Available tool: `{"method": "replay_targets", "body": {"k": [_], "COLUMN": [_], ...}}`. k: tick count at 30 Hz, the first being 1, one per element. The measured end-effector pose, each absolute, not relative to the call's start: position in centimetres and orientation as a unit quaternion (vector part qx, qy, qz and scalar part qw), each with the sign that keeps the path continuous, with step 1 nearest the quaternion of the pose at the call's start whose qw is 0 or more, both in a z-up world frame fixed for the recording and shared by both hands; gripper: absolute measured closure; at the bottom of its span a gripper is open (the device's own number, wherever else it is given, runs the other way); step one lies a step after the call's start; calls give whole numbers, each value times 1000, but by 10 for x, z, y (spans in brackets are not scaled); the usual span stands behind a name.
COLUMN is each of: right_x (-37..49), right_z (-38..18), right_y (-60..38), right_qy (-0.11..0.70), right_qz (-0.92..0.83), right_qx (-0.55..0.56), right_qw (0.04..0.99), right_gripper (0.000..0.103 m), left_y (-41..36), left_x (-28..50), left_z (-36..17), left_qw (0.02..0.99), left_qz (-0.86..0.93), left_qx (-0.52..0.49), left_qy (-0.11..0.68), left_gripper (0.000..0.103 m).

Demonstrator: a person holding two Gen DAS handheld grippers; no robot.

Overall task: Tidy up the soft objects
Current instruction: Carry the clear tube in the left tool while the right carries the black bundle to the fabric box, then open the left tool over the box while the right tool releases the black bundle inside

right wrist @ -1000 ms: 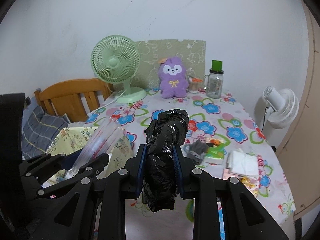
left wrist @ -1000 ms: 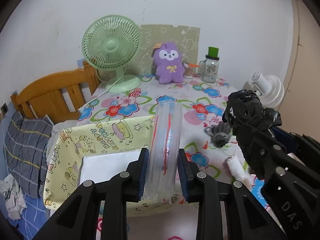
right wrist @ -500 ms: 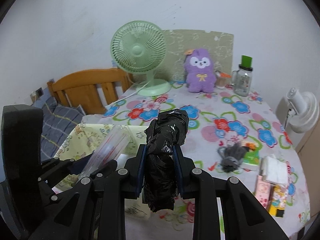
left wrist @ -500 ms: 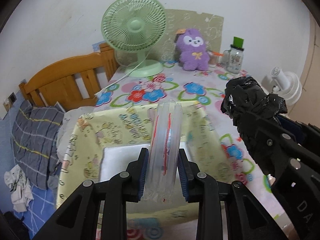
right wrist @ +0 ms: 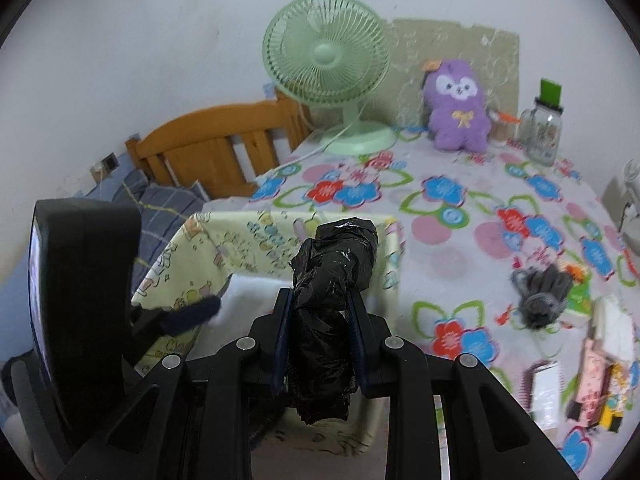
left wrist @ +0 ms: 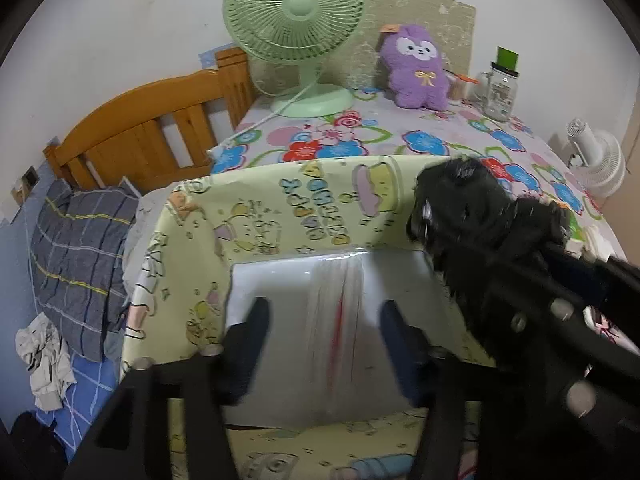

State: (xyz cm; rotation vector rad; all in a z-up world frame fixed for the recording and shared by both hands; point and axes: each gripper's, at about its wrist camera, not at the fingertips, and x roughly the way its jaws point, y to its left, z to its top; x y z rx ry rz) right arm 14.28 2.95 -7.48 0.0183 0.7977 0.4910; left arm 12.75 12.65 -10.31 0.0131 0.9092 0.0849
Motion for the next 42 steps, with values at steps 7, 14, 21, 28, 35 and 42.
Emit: {"method": "replay_targets", "body": {"k": [7,14,21,28,35,42], "right_x": [147,143,144,136,120,95], "right_z": [-82,-77,-76,-63,-44,-24], "right_y": [35,28,10,-3,-26,-53], "right_qy": [394,390,392,377,347,309], "right_qz": [234,199,184,167,133,93], "right_qx": [-7,-29,-23,-15,-20,-24], "right_qw": [889,899,901,911,928,946], "right_gripper": [62,61,61,38,19,2], "left_y": [132,121,107,98,81,57], "left_x": [127,130,133,125,107,87], "left_z": [-104,-104,-102,-90,-68,-49], "left_qw": [903,906,907,910,922,932], "left_qz": [50,23,1,-3,-8,-23], "left_qx": [5,4,7,0,13,16], "left_qy": [427,424,422,415,388,362], "left_gripper": [23,17,16,10,3,2]}}
